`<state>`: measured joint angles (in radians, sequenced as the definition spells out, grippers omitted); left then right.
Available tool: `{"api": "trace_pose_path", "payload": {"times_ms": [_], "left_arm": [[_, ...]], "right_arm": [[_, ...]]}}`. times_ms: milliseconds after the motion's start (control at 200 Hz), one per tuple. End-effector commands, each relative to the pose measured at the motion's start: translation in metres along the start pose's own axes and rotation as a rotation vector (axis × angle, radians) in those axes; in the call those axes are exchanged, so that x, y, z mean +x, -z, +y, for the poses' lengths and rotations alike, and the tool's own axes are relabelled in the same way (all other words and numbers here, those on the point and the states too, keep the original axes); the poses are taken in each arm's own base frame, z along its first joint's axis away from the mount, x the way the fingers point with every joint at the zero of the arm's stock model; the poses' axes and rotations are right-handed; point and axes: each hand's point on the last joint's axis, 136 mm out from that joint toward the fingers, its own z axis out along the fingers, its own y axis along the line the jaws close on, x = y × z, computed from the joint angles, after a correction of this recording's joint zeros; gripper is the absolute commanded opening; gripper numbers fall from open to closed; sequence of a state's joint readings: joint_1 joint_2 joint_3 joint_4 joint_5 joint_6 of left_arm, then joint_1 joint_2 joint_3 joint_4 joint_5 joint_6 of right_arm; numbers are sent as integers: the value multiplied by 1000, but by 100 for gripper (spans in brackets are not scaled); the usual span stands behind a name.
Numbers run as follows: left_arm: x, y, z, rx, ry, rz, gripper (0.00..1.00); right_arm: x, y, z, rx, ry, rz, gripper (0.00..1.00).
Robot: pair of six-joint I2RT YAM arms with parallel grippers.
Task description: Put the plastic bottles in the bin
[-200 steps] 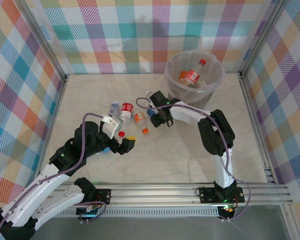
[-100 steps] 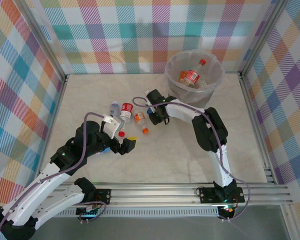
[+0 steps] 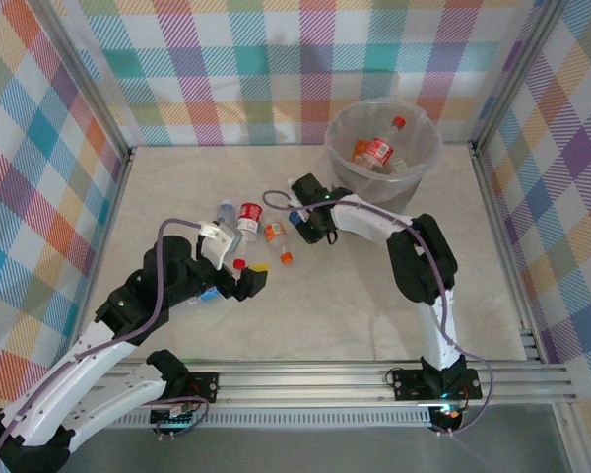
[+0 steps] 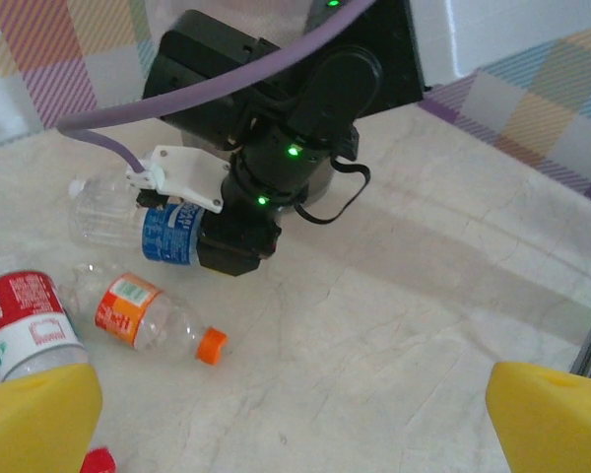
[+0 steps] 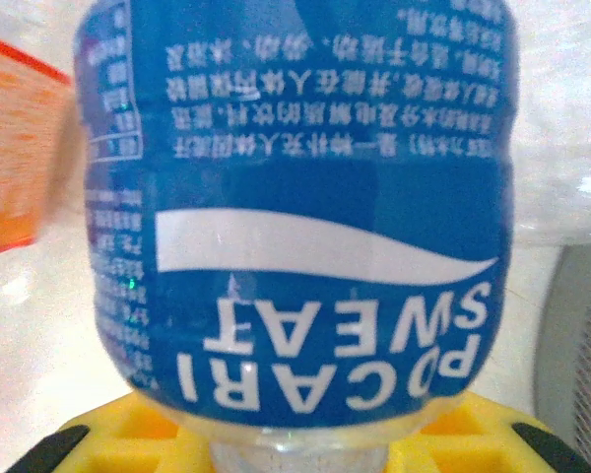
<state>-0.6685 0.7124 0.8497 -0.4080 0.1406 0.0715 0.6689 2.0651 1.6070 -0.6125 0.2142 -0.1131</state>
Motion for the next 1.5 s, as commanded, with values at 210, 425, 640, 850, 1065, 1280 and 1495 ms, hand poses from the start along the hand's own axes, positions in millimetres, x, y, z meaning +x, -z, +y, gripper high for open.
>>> {"api": "trace_pose_path", "payload": {"times_ms": [210,425,640,850,1065,1280,1495], "left_arm": [[-70,6,-3,13,-26,-203,100],[-105,9,-9,41,-28,-300,100],[-120,-1,-20,107,-31,-299,100],[-113,-11,-20,119,-22,-287,100],[-93,-22,-19,129,-18,-227,100],[-88,-25,-24,157,-11,-212,100],[-84,-24,-24,163,-10,-206,100]], "right_arm": [[-47,117,21,-152,-76,-248,31],[-75,190,15,-188,-100,-408,31],[-87,234,-31,-117,-218,-469,32],[-63,256,-96,-3,-439,-435,32],[-15,261,-156,115,-659,-356,32],[14,257,-171,155,-777,-308,34],[26,252,-174,181,-822,-288,51]]}}
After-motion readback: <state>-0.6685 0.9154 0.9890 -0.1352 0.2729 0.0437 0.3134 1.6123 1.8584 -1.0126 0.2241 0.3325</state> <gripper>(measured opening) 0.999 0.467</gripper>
